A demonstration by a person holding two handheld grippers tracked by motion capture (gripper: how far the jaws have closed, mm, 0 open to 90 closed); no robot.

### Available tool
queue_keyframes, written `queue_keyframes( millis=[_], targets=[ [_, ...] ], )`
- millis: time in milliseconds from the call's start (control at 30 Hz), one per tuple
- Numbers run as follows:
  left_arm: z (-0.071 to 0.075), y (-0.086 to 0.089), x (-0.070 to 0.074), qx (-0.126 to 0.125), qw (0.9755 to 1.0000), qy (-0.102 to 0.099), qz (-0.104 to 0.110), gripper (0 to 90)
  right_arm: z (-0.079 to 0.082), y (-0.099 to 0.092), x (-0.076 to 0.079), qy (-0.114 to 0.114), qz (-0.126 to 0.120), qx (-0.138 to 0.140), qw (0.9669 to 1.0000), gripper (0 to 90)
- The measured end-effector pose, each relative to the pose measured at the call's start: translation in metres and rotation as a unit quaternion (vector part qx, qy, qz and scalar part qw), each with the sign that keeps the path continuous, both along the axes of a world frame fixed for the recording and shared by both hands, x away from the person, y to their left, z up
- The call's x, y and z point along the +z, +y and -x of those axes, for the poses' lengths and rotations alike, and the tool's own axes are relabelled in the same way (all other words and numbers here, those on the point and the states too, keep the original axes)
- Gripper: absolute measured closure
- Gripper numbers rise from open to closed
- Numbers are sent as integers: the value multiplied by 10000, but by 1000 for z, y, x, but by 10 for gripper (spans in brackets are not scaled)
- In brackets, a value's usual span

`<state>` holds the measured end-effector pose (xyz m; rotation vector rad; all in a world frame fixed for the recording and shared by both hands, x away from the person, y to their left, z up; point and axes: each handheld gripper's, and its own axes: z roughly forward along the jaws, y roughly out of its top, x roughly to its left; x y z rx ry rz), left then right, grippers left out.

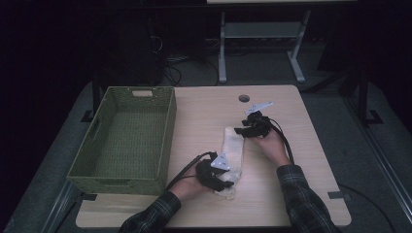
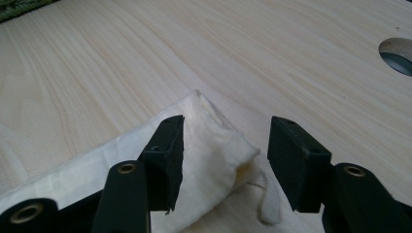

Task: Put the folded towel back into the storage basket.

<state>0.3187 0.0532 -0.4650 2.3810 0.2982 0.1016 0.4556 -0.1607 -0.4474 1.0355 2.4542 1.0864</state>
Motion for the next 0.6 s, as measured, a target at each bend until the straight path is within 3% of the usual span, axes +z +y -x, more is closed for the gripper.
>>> queue_keyframes(
  millis=[67,200,467,600],
  targets=[
    [-2,1,0,112,9999,-2,46,626,-1,0,0,5,-11,-6,10000,463],
    [-2,1,0,142,9999,4,47,717,-3,1,-2,49,-1,-5,10000,455],
    [-3,1,0,192,9997,72,107,742,-12,8,-17,282,89,73,9995,410],
    [-4,1,0,194,9997,78,106,745,-15,14,-24,340,113,208,9991,448]
  ],
)
